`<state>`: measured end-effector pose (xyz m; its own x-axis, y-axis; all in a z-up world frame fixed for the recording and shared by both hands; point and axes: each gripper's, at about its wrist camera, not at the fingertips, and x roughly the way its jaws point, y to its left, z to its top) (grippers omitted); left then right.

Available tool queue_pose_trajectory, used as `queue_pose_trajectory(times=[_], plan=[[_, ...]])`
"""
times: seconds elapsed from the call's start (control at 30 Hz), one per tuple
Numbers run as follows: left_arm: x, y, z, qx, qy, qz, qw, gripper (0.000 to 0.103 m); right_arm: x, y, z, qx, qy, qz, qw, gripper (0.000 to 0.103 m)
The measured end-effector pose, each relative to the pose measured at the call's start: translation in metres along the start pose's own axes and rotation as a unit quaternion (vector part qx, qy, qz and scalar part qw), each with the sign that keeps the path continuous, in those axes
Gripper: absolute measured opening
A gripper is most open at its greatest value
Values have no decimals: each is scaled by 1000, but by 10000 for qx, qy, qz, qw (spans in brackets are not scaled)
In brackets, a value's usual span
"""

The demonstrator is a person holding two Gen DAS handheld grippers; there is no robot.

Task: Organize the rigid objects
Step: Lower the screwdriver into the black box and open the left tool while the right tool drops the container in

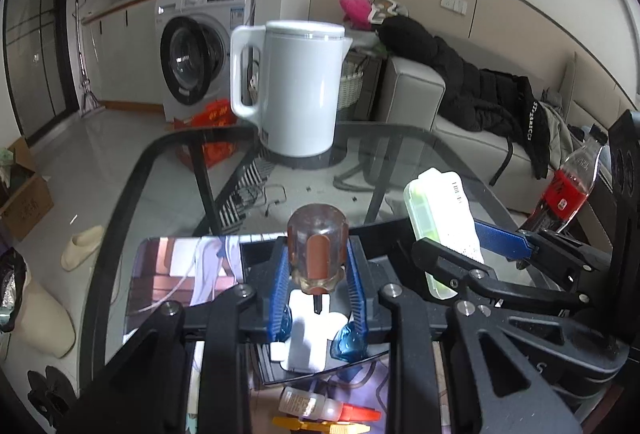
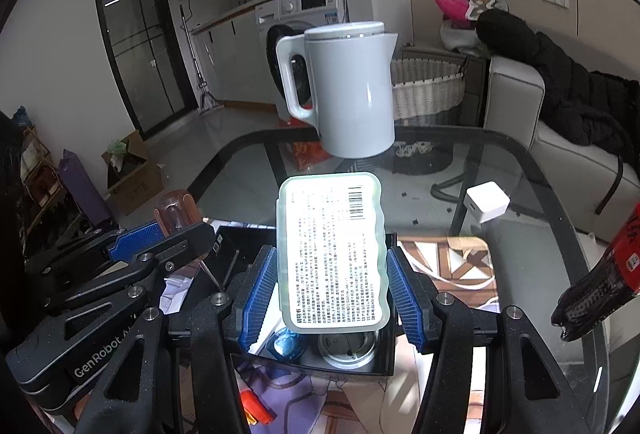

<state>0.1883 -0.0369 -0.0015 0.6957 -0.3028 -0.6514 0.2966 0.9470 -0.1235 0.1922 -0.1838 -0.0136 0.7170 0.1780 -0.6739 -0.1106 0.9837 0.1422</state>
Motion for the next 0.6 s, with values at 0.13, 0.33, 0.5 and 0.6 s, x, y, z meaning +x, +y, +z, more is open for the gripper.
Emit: queue_pose_trajectory(times=[0.13, 0.33, 0.5, 0.6], plan=[[14, 3, -6, -38, 222, -14, 9997, 25, 19, -5, -5, 104, 383, 64, 9992, 56], [32, 6, -12, -58, 709, -72, 9974, 25, 39, -12, -13, 203, 860, 213, 9959, 56], [45, 6, -19, -52, 1094, -42, 9940, 25, 47, -11, -20, 87, 1151, 187, 9931, 56], [49, 5, -23, -19, 1315, -22, 9913, 25, 47, -5, -22, -92, 1262, 62, 9919, 56]])
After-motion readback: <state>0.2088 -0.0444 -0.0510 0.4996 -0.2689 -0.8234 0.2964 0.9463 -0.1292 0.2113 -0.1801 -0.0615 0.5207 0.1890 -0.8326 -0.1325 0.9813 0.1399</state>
